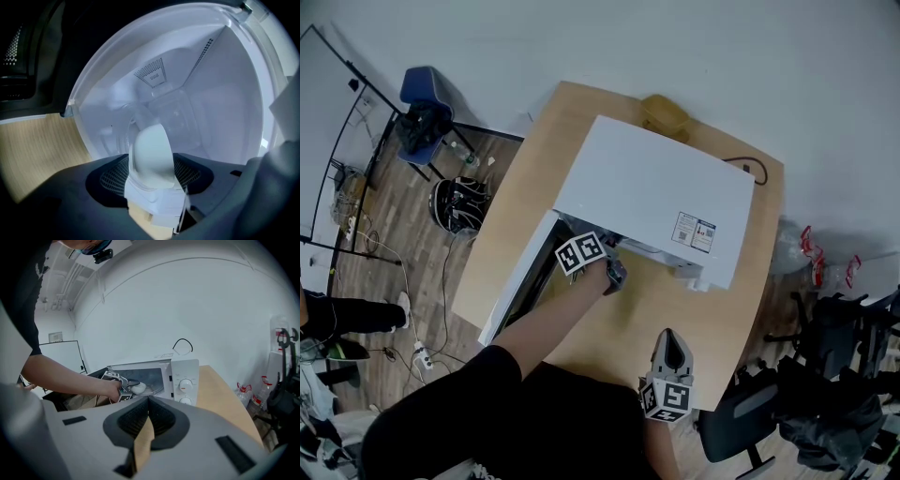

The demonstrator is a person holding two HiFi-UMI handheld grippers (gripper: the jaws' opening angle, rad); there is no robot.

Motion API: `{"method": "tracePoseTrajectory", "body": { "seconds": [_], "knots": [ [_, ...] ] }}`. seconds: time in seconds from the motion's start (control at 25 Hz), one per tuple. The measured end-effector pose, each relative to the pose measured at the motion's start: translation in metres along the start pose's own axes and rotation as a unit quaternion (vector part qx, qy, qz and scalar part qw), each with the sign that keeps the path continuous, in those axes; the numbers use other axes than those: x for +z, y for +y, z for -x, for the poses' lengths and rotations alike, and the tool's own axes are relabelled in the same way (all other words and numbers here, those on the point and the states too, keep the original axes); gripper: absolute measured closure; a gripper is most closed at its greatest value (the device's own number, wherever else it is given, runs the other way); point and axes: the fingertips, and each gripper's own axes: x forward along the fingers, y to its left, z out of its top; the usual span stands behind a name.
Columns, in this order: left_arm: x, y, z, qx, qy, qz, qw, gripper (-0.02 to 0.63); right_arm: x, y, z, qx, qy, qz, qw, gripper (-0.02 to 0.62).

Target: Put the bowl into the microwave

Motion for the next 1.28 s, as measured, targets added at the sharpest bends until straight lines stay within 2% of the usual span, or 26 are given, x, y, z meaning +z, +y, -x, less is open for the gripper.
{"method": "tracePoseTrajectory", "body": {
  "seconds": [0.36, 0.48, 0.68, 0.88, 1.28],
  "knots": [
    [0.008, 0.002, 0.004, 0.012, -0.028, -0.056, 0.9980, 0.308, -0.002, 0.005, 0.004, 0.002, -0.001, 0.001, 1.000, 0.535],
    [0.006, 0.001, 0.004, 0.018, -0.033, -0.087, 0.9955, 0.308, -0.002, 0.006, 0.005, 0.001, -0.001, 0.000, 1.000, 0.535],
    [0.003, 0.002, 0.006, 0.037, -0.032, -0.144, 0.9884, 0.307, -0.002, 0.005, 0.008, -0.001, -0.001, -0.002, 1.000, 0.535],
    [0.010, 0.002, 0.006, 0.055, -0.048, -0.173, 0.9823, 0.307, -0.004, 0.001, 0.008, -0.005, 0.000, -0.006, 1.000, 0.535],
    [0.015, 0.003, -0.010, 0.075, -0.040, -0.258, 0.9625, 0.298, -0.004, -0.002, 0.006, -0.004, 0.004, -0.005, 1.000, 0.535]
  ]
}}
